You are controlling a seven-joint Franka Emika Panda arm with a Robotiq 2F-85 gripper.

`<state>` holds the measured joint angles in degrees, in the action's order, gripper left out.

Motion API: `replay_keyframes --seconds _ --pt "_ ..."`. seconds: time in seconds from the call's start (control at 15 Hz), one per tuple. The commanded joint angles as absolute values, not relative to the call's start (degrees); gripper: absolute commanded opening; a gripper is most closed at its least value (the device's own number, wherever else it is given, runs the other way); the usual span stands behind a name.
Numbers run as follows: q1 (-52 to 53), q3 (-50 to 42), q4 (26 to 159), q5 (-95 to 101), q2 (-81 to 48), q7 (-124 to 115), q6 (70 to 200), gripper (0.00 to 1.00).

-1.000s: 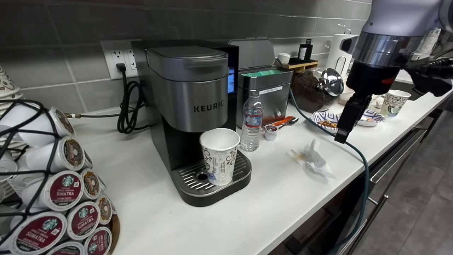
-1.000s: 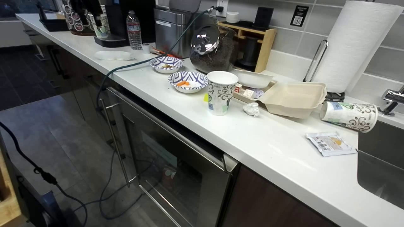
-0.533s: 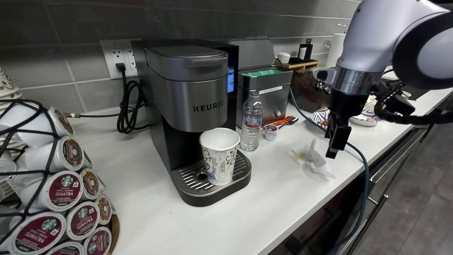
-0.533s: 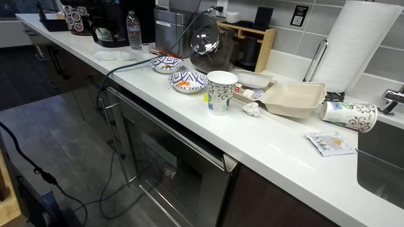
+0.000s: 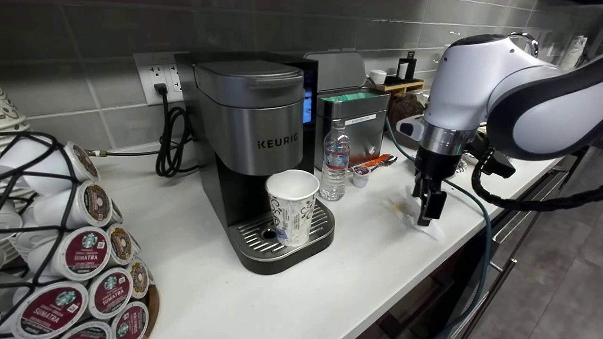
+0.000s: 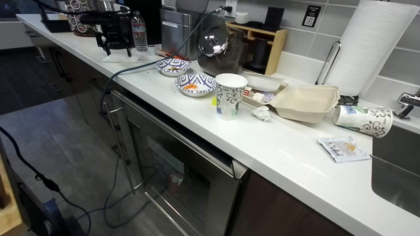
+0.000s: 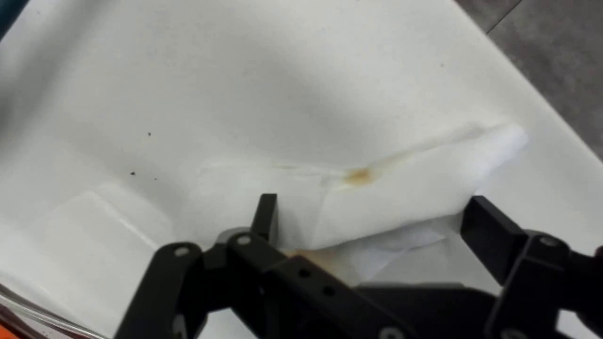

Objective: Clean the countertop

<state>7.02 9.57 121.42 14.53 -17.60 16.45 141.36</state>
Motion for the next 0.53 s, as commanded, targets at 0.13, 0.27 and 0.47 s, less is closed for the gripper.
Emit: replay_keyframes --seconds 0.13,0.27,0.47 --pt "8.08 7.98 118.29 18.42 -22.04 16.87 143.62 1.00" --pt "7.73 8.27 117.40 17.33 -23.32 17.28 143.10 0.73" --pt "6.80 9.27 116.59 14.51 -24.18 18.60 142.61 0.63"
